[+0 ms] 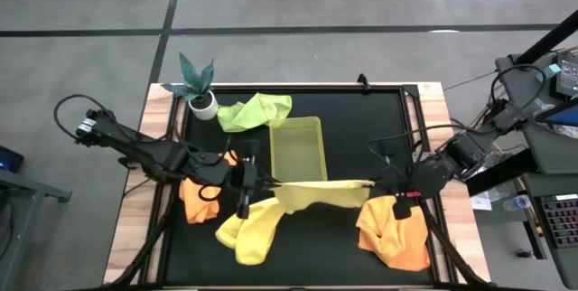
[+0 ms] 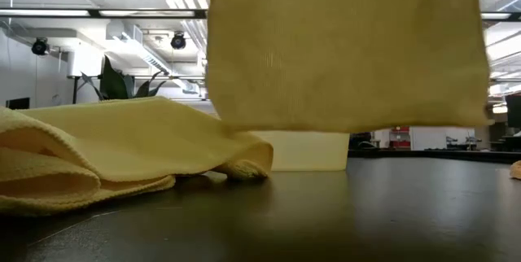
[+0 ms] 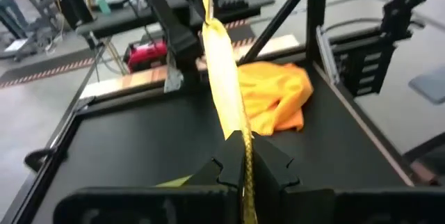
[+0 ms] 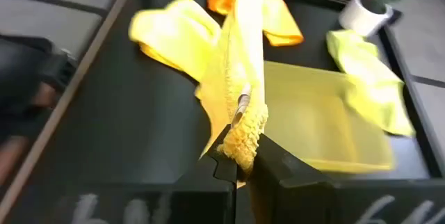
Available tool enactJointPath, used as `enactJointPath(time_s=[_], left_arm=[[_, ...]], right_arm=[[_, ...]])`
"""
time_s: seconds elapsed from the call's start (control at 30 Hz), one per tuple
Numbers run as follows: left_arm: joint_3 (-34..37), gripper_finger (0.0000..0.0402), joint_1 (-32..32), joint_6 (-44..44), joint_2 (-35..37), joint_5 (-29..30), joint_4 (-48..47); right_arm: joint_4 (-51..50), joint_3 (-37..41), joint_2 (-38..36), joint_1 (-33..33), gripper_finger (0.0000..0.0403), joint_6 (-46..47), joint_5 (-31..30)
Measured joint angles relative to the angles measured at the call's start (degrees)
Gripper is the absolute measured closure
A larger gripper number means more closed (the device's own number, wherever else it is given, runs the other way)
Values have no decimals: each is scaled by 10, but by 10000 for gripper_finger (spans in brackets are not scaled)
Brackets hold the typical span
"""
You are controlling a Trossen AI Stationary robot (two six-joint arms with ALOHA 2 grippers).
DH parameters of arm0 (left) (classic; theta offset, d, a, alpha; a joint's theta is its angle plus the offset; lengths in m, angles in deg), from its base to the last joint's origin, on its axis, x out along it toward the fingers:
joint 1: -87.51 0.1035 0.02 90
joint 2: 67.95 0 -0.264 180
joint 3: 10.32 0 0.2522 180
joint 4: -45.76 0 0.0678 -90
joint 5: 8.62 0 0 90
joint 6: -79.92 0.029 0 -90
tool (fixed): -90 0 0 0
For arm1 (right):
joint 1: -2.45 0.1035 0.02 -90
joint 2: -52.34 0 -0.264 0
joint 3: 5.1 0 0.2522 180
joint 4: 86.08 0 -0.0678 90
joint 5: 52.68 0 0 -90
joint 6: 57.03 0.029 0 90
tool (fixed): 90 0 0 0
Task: Fold microfiber towels
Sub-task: Fold the top yellow microfiber cloth
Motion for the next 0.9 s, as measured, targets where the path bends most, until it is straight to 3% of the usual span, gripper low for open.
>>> enactJointPath(time_s=[0.27, 0.43, 0.63, 0.9], left_arm=[[11, 401, -5, 1, -14, -82, 1], [27, 401, -46, -19, -75, -89, 39], [15, 401, -92, -61, -171, -93, 92], [6, 401, -133, -161, -254, -118, 168]], right_arm=[[-4, 4, 10, 17, 394, 20, 2], [5, 35, 51, 47, 394, 81, 47], [101, 93, 122, 110, 394, 147, 91], [203, 100, 221, 171, 394, 247, 122]])
